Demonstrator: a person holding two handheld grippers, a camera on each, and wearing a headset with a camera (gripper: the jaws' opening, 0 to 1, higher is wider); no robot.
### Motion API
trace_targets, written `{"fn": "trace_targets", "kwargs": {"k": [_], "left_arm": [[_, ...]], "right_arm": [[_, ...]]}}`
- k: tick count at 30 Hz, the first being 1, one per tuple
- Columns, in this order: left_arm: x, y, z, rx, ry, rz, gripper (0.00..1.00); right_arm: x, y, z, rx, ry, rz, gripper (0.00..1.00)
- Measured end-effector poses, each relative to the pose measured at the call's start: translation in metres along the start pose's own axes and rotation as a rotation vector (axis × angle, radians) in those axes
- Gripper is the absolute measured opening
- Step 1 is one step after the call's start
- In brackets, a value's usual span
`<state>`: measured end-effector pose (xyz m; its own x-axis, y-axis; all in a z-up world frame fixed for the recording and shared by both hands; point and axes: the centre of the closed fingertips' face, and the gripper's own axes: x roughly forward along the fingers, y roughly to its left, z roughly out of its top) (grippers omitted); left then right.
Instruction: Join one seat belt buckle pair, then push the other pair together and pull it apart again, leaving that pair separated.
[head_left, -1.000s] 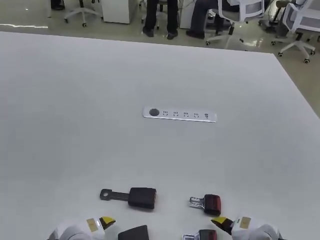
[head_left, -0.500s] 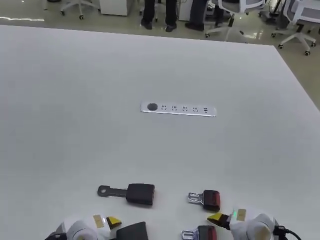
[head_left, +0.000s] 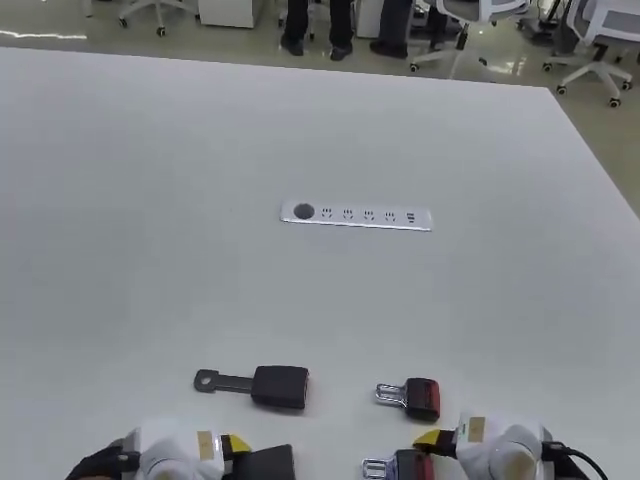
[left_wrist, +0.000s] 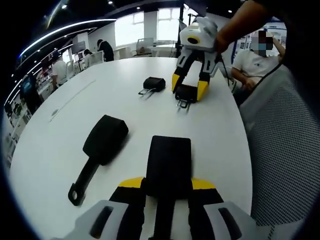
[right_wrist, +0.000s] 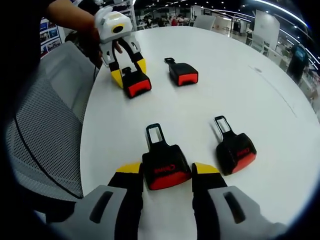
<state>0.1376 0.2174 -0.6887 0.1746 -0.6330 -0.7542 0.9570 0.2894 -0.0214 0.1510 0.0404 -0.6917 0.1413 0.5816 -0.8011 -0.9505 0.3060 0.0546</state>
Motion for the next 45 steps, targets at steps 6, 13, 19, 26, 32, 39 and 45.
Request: {"fn": "trace_targets", "kwargs": {"k": [6,13,19,26,32,39,45], "left_arm": [[0.002,0.0,0.0,0.081,0.044,-0.072,0.34],[0.002,0.0,-0.001,0.099,0.065,-0.1,0.34],[0.002,0.001,-0.003,0.086,0.069,-0.097,0.34],[0.001,0.002,-0.004,0.081,0.087,-0.101,0.34],[-0.002,-0.002,0.001,0.083,0.099,-0.102,0.34],[-0.003,-0.003,0.003,0.08,0.105,-0.104,0.34],[-0.001,-0.001,-0.001,0.081,0.106,-0.103,0.34]], "right_arm": [[0.001,0.002,-0.003,-0.053,0.076,0.026,0.36],[-0.002,0.006,-0.005,-0.074,0.125,0.037,0.36],[-0.002,0.005,-0.005,-0.057,0.134,0.022,0.36],[0.0,0.006,-0.004,-0.065,0.182,0.021,0.35],[0.005,0.009,0.003,-0.06,0.177,0.019,0.36],[0.014,0.015,0.015,-0.059,0.171,0.015,0.36],[0.022,0.017,0.024,-0.056,0.167,0.013,0.36]]}}
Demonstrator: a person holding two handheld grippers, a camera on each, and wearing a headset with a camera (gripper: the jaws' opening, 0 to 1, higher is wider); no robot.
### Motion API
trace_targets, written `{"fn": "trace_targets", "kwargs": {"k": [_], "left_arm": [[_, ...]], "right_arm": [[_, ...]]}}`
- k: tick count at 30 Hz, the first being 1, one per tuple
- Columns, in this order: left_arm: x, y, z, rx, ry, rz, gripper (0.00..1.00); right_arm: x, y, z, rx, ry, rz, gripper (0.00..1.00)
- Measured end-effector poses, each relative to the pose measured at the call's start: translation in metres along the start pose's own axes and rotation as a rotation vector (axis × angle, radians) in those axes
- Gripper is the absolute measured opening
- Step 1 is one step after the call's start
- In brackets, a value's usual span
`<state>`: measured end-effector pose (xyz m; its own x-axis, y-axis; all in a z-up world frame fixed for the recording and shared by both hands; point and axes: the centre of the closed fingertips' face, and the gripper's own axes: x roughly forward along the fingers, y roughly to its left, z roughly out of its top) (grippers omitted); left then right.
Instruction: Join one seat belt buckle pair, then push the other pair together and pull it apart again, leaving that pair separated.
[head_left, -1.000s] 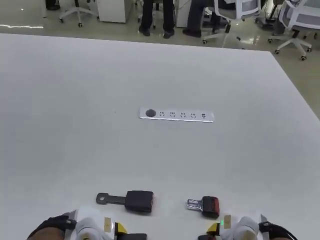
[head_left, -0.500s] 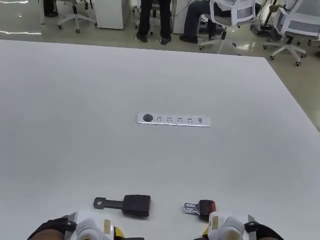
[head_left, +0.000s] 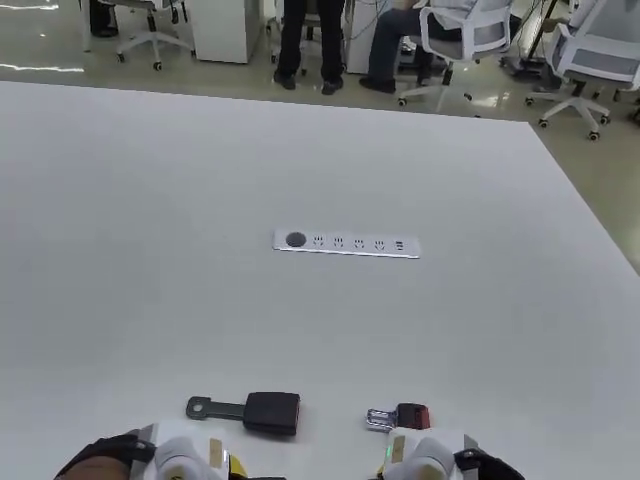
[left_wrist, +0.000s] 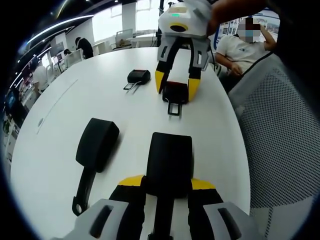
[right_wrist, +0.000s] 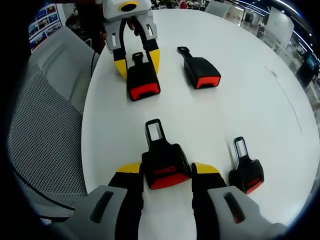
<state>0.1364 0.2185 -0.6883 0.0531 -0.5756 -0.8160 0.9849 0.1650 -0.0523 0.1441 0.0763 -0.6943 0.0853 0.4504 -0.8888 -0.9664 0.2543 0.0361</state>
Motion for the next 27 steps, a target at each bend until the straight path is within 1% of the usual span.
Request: {"fn": "trace_targets", "kwargs": {"k": [12,19,23,25,27], "left_arm": [[0.001,0.001,-0.002,0.01,0.025,-0.011,0.33],[0.001,0.001,-0.003,0.013,0.03,-0.014,0.33],[0.002,0.002,-0.004,0.021,0.036,-0.016,0.33],[0.003,0.003,-0.004,0.006,0.031,-0.015,0.33],[0.002,0.002,-0.002,0.008,0.028,-0.014,0.33]], "right_arm": [[0.013,0.007,0.025,0.008,-0.029,-0.001,0.36],[0.017,0.011,0.04,0.015,-0.059,0.003,0.36],[0.021,0.012,0.043,0.014,-0.073,0.008,0.36],[0.022,0.013,0.045,0.013,-0.081,0.01,0.36],[0.025,0.015,0.05,0.02,-0.095,0.009,0.36]]}}
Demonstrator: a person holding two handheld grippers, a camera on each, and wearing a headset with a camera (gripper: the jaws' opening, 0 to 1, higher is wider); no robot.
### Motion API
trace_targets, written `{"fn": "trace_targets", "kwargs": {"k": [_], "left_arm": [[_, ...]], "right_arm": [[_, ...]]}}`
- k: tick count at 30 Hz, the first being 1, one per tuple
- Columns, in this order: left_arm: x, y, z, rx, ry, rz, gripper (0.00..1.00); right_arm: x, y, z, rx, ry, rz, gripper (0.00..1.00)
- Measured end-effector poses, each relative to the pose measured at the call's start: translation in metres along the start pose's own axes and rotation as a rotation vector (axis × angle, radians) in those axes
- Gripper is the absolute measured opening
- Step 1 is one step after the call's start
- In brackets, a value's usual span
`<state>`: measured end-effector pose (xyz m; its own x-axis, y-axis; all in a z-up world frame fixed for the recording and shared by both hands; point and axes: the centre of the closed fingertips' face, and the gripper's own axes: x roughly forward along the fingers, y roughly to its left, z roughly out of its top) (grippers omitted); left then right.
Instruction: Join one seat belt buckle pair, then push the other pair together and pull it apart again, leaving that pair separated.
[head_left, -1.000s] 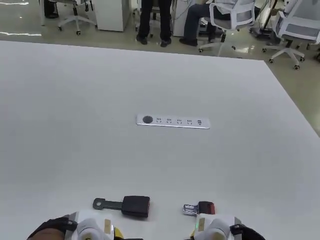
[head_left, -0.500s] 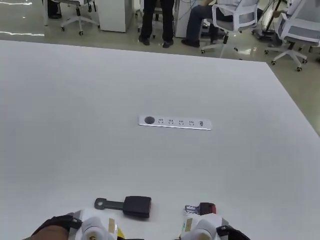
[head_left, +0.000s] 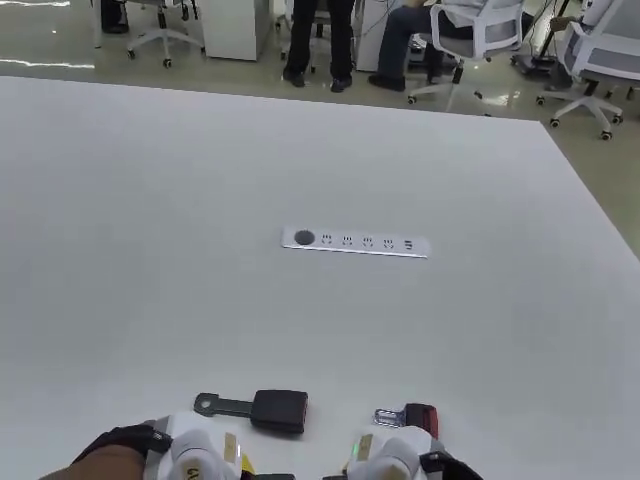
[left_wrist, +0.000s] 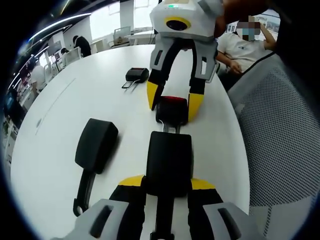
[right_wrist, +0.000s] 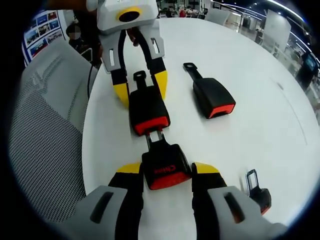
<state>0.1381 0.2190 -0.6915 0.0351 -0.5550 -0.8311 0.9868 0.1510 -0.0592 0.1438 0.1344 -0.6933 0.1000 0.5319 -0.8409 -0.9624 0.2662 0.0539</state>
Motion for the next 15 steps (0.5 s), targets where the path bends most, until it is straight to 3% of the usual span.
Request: {"fn": "trace_targets", "kwargs": {"k": [4,15], "left_arm": [[-0.0002,-0.0017,0.0025,0.015,0.004,-0.008,0.33],[-0.0007,-0.0034,0.0064,0.033,0.032,-0.016,0.33]], "right_arm": [[0.0003,0.0029,0.0041,-0.014,0.014,-0.008,0.36],[-0.0015,0.0017,0.0058,-0.02,-0.013,-0.015,0.35]]}}
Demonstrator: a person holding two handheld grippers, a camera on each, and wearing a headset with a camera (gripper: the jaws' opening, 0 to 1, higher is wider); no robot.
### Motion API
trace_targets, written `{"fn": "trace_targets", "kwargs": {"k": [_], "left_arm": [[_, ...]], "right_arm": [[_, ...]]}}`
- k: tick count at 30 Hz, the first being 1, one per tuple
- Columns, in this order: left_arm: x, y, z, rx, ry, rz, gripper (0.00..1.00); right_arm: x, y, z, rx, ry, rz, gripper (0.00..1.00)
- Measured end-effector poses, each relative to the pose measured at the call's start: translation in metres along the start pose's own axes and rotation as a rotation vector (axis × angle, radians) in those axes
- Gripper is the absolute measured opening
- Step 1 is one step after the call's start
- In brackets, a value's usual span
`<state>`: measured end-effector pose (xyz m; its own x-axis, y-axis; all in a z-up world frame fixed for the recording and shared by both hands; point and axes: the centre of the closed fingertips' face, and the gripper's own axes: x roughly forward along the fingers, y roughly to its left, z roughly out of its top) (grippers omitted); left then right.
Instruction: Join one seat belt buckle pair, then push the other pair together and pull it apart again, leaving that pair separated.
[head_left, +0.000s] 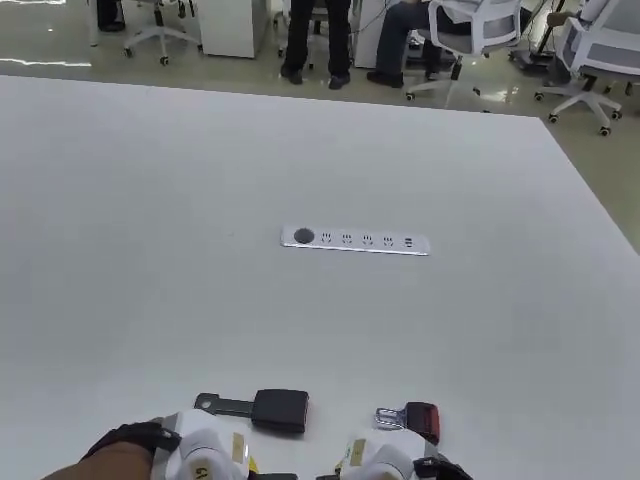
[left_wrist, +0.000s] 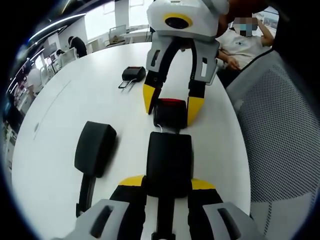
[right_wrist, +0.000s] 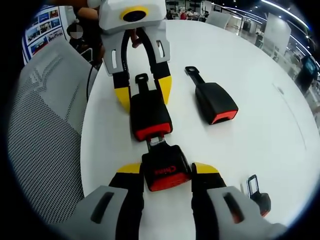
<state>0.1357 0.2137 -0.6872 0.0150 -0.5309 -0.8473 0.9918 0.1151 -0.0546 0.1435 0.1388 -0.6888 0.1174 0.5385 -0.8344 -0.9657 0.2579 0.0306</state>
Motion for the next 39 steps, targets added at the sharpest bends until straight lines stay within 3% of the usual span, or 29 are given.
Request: {"fn": "trace_targets", "kwargs": {"k": [4,12,13,14,17,23,39], "left_arm": [[0.001,0.001,-0.002,0.005,0.008,-0.002,0.33],[0.002,0.001,-0.002,0.023,0.031,-0.011,0.32],[0.001,0.0,-0.005,0.025,0.05,-0.021,0.32],[0.003,0.001,-0.002,0.031,0.042,-0.016,0.32],[0.003,0.001,-0.001,0.039,0.04,-0.021,0.33],[0.004,0.001,0.0,0.039,0.034,-0.018,0.33],[0.001,0.001,-0.001,0.02,-0.008,-0.01,0.33]], "right_arm": [[0.005,0.001,0.006,0.027,-0.032,-0.007,0.34],[0.012,0.003,0.01,0.022,-0.021,-0.028,0.34],[0.013,0.012,0.007,0.034,-0.001,0.0,0.34],[0.015,0.01,0.009,0.027,-0.015,-0.025,0.34],[0.015,0.01,0.009,0.046,-0.03,-0.038,0.34],[0.017,0.007,0.01,0.036,-0.028,-0.036,0.34],[0.018,-0.002,0.014,0.011,-0.09,-0.025,0.34]]}}
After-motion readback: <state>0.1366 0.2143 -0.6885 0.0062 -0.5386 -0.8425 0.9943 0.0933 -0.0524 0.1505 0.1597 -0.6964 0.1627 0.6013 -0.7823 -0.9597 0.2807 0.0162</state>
